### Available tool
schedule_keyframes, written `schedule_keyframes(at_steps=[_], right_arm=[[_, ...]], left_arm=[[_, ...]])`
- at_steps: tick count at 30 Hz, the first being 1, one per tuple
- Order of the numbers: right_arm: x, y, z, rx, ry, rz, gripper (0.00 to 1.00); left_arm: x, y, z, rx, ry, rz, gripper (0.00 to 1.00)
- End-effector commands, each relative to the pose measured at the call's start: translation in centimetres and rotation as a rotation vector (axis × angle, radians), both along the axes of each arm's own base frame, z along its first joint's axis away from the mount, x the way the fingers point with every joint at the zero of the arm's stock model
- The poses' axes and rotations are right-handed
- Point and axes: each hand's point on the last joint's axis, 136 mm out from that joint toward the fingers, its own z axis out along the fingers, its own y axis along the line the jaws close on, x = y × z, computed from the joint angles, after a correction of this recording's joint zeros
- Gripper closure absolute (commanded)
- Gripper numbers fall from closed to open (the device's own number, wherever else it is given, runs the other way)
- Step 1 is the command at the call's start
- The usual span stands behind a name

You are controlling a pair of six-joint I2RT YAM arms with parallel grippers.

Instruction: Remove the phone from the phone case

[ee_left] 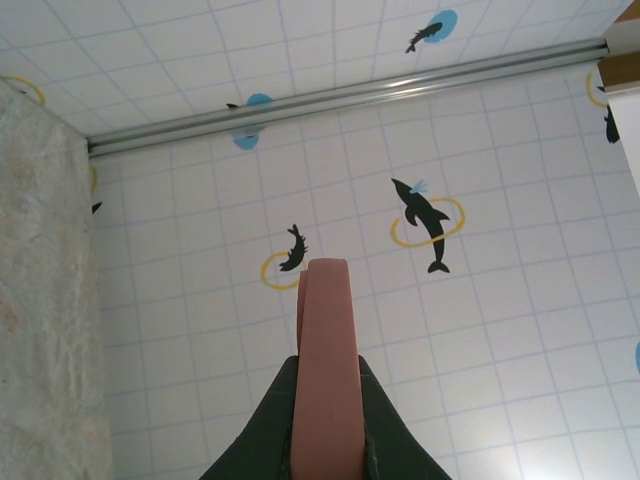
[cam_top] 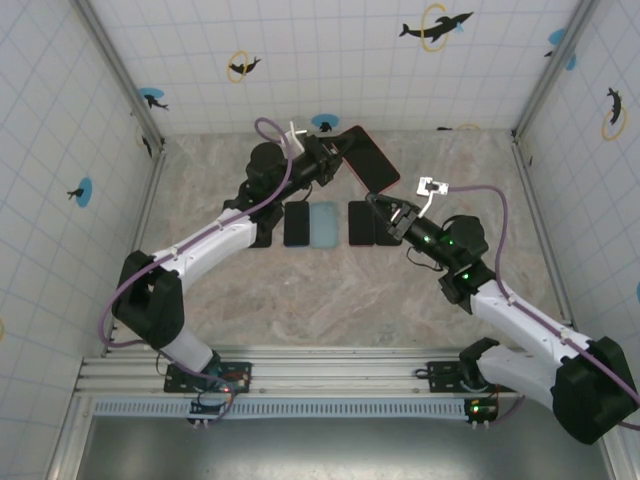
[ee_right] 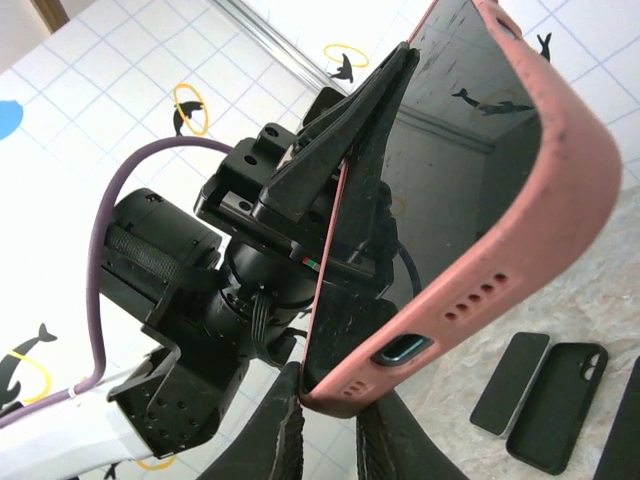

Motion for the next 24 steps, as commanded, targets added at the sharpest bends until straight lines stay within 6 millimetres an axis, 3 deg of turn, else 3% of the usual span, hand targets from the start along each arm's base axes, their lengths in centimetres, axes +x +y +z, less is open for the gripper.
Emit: schedule_keyframes(at_steps=[1, 9, 18, 24], right_arm=[[1.5, -0.6, -1.3, -0.058, 0.027, -0.049, 0.83], [2.5, -1.1, -1.6, -0.074, 0.051, -0.072, 0.9], [3.8, -2.2, -5.9, -0.186, 0.13, -0.129, 0.94], [3.7, -2.0, -9.9, -0.217, 0.235, -0.098, 0.94]], left_arm=[[-2.4, 0.2, 3.9, -0.093, -0.066, -0.065, 0.9], [-3.6, -0.1, 4.1, -0.122, -0.047, -0.106, 0.92], [-5.2, -0.3, 5.5, -0.163, -0.028, -0.15, 0.97], [-5.9, -0.1, 6.0, -0.155, -0.041, -0.154, 1.0]])
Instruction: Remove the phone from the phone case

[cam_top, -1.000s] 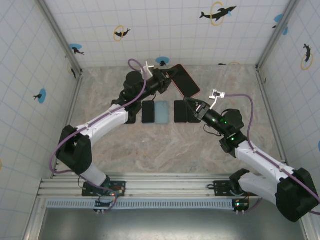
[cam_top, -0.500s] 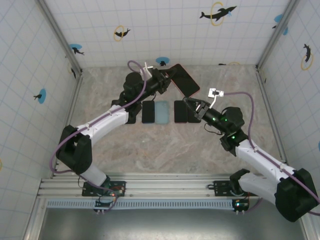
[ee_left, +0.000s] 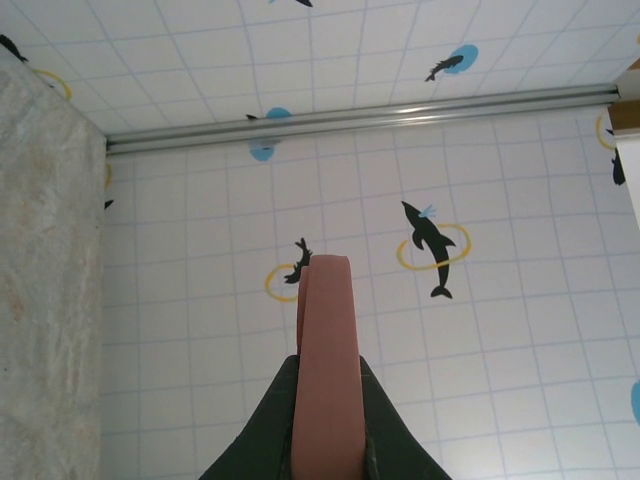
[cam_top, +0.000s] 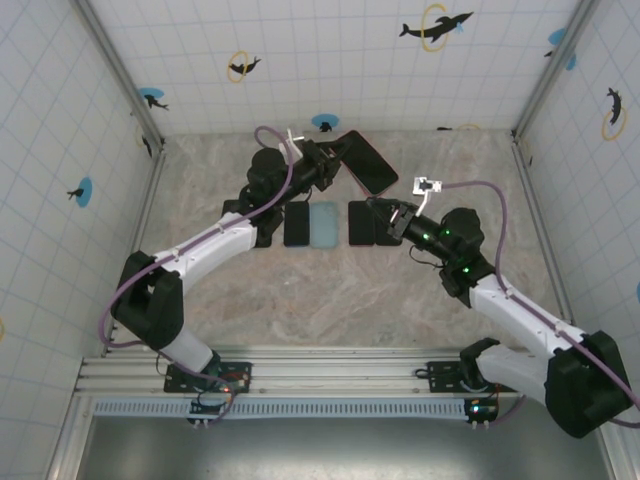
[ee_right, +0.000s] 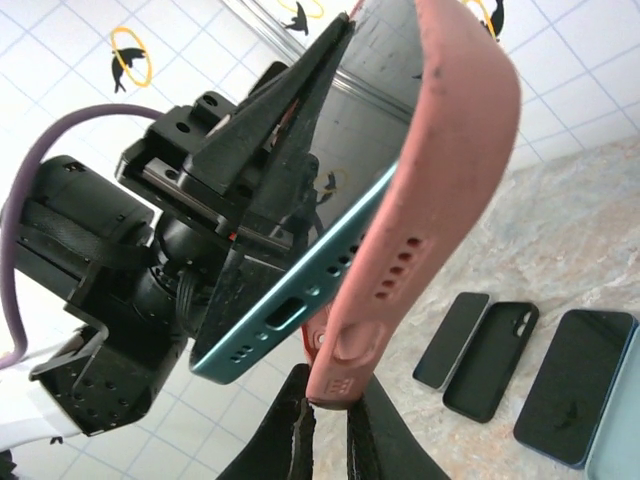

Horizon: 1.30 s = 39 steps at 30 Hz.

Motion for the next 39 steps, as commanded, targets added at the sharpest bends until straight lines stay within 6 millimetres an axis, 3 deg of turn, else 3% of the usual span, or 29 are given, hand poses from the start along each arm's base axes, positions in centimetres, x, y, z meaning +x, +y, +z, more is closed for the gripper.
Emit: schedule_keyframes(at_steps=[1, 5, 8, 11, 16, 20, 27, 31, 35, 39], right_arm=[[2.1, -1.8, -6.2, -0.079, 0.172, -0.119, 0.94], [1.7, -1.8, -3.8, -0.07, 0.094, -0.104, 0.87], [0.7, -1.6, -1.9, -0.103, 0.004, -0.056, 0.71], [0.0, -1.9, -1.8, -0.177, -0.05, -0.032, 0.6], [-2.2, -2.2, -3.3, -0.378, -0.172, 0.118, 0.4], [-3.6, -2.5, -3.0, -0.441, -0.277, 0.236, 0.39], [-5.2, -1.7, -5.1, -0.564, -0.384, 0.461, 0.43], [-6.6, 0.0, -3.6, -0.532, -0.491, 0.589, 0.43], [-6.7, 1.0, -4.5, -0.619, -0.577, 0.602, 0.43], [-7.0, 2.3, -4.2, -0.621, -0.619, 0.651, 0.43]], left_arm=[[-6.1, -0.5, 7.3, -0.124, -0.127, -0.179, 1.0], [-5.6, -0.5, 5.6, -0.032, -0.138, -0.16, 1.0], [-4.9, -0.1, 4.4, 0.055, -0.184, -0.147, 1.0], [-4.1, 0.9, 3.3, 0.12, -0.233, -0.124, 1.0], [-5.2, 1.3, 4.4, 0.242, -0.513, -0.219, 0.99], [-6.9, 0.6, 3.9, 0.387, -0.69, -0.361, 1.0], [-10.7, 1.6, 4.7, 0.418, -0.966, -0.477, 1.0], [-12.4, 2.5, 4.2, 0.481, -1.135, -0.479, 1.0], [-13.7, 3.4, 3.6, 0.531, -1.237, -0.476, 1.0], [-14.3, 3.5, 3.0, 0.537, -1.244, -0.516, 1.0]])
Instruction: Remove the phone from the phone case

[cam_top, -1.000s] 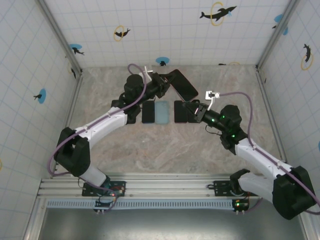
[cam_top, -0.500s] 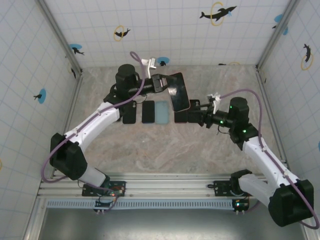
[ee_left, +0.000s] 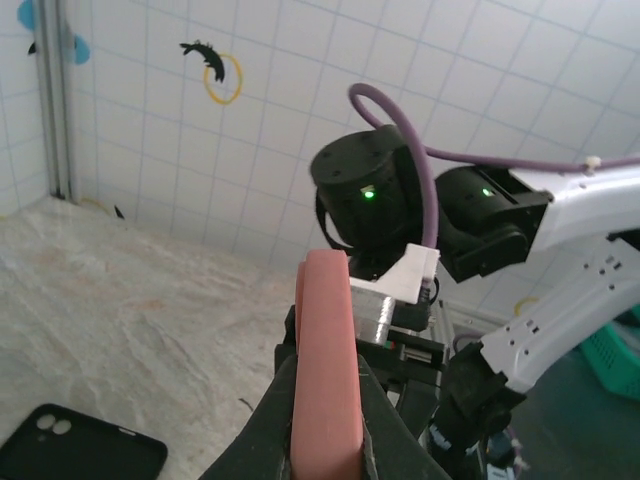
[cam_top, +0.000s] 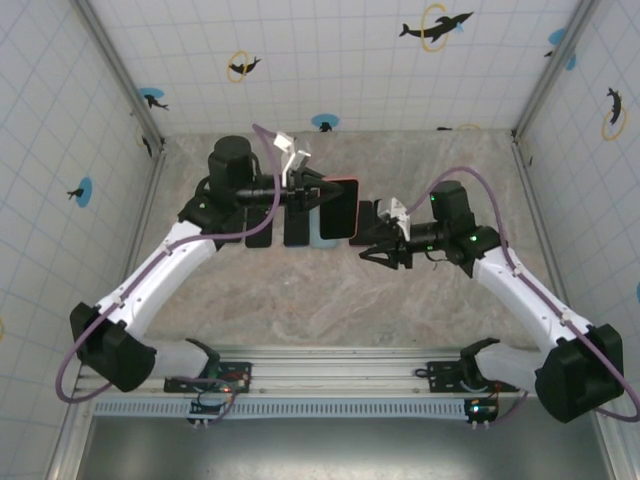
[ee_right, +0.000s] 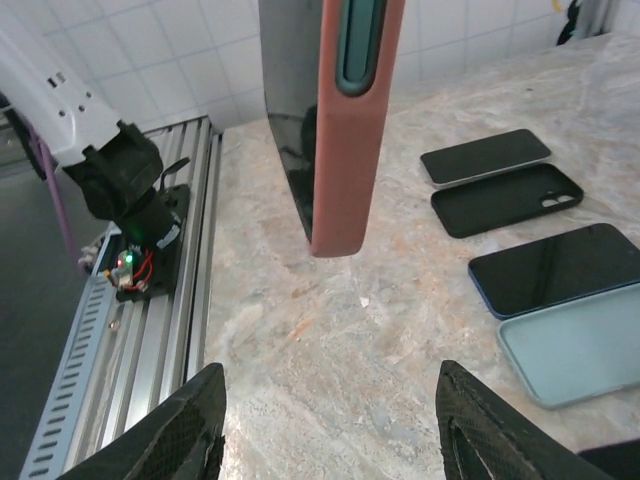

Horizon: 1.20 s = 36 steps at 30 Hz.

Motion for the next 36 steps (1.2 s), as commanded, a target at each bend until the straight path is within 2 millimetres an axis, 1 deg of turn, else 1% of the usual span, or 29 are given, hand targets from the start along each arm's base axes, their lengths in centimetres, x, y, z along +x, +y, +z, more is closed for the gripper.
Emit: schedule_keyframes(at_steps=[1, 4, 7, 13, 20, 28, 32, 36], right_arm=[[0.0, 1.1, 1.3, -0.007, -0.098, 0.068, 0.43], [0.0, 2.0, 1.6, -0.005, -0.138, 0.083, 0.45], [-0.3, 2.5, 2.4, 0.03, -0.168, 0.106, 0.51], [-0.4, 2.7, 2.2, 0.012, -0.174, 0.132, 0.59], [-0.6, 3.4, 2.7, 0.021, -0.18, 0.158, 0.66], [-0.9, 3.3, 2.0, -0.003, -0.17, 0.183, 0.75], [-0.8, 3.5, 2.3, -0.006, -0.187, 0.18, 0.77], [-0.8, 3.8, 3.1, -0.001, -0.215, 0.181, 0.81]], left_arm=[[-1.0, 0.4, -0.3, 0.015, -0.092, -0.063, 1.0], [-1.3, 0.3, -0.1, 0.013, -0.092, -0.081, 1.0], [-1.4, 0.4, 0.2, 0.003, -0.097, -0.086, 1.0], [-1.6, 0.3, 0.7, -0.025, -0.093, -0.098, 1.0], [-1.9, 0.3, 0.8, -0.032, -0.071, -0.117, 1.0], [-2.0, 0.3, 0.8, -0.034, -0.058, -0.114, 1.0], [-2.1, 0.3, 1.0, -0.043, -0.047, -0.122, 1.0], [-2.3, 0.3, 1.1, -0.048, -0.024, -0.139, 1.0]])
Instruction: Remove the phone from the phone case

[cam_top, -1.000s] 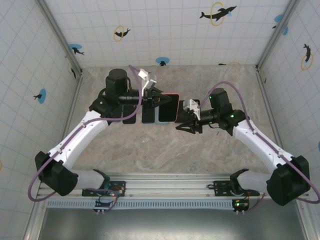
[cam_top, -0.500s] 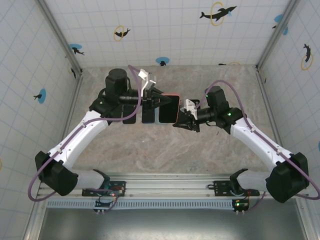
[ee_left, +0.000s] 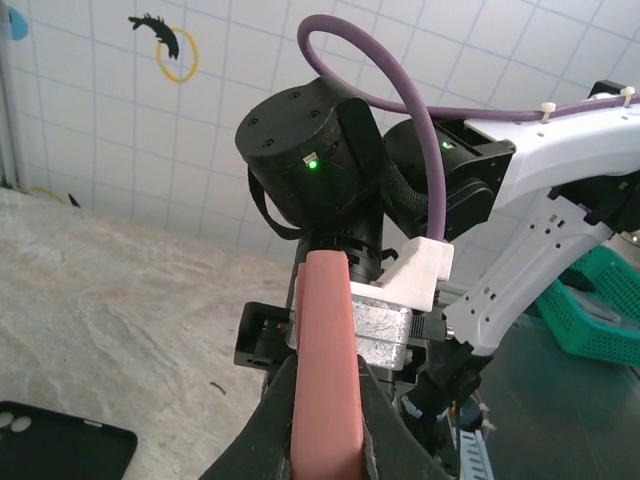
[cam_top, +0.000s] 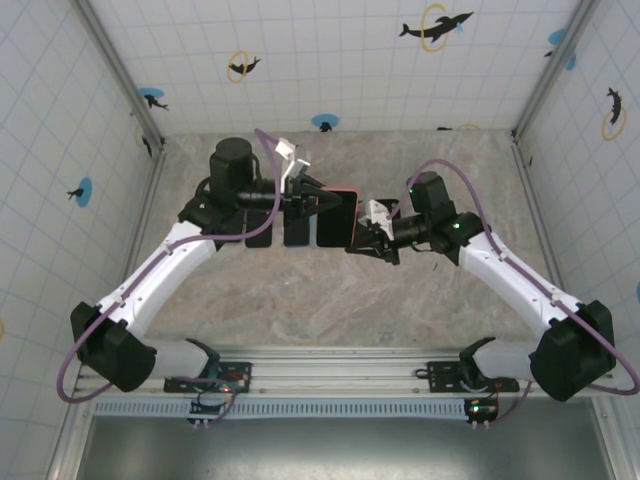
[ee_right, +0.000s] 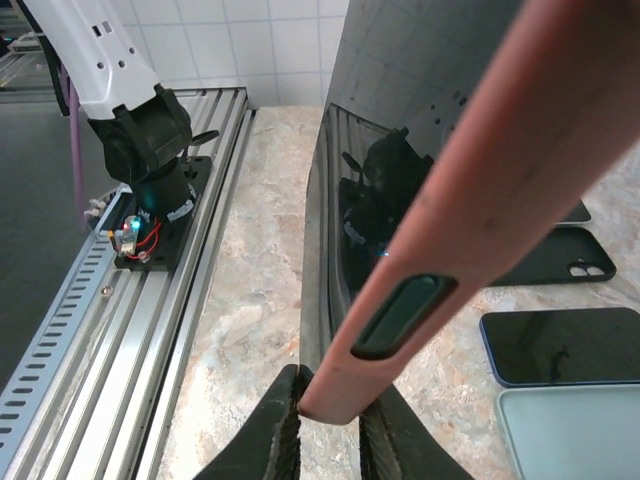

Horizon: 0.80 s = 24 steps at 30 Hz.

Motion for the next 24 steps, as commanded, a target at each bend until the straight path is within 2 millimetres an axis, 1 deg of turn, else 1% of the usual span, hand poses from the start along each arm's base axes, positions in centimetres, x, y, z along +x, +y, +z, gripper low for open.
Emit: schedule_keyframes(at_steps=[1, 3, 7, 11, 15, 16, 18, 21, 24], right_arm=[[0.1, 0.8, 2.2, 0.023, -0.072, 0.022, 0.81], [0.4, 0.9, 2.2, 0.014, -0.088, 0.011, 0.82], [1.1, 1.0, 3.3, 0.02, -0.137, -0.022, 0.85], [2.1, 0.9, 2.9, -0.052, -0.231, -0.074, 0.86], [2.6, 1.3, 2.5, -0.135, -0.339, -0.113, 0.88], [2.7, 1.4, 2.8, -0.132, -0.351, -0.12, 0.89], [2.8, 1.7, 4.3, -0.066, -0.359, -0.136, 0.9], [3.1, 2.0, 4.9, -0.058, -0.395, -0.153, 0.9], [3.6, 2.0, 5.5, -0.037, -0.429, -0.184, 0.9]], left_arm=[[-1.1, 0.1, 1.9, -0.056, -0.037, -0.054, 1.0], [-1.3, 0.0, 2.1, -0.063, -0.016, -0.067, 1.0], [-1.5, -0.1, 1.9, -0.064, 0.044, -0.089, 1.0], [-1.7, 0.0, 1.8, -0.062, 0.112, -0.095, 1.0], [-2.1, 0.1, 2.0, -0.068, 0.126, -0.099, 1.0], [-2.1, 0.1, 1.8, -0.069, 0.129, -0.097, 1.0], [-2.1, 0.2, 1.8, -0.072, 0.135, -0.097, 1.0], [-2.1, 0.1, 1.7, -0.075, 0.152, -0.103, 1.0], [-2.6, -0.1, 1.7, -0.077, 0.165, -0.126, 1.0]])
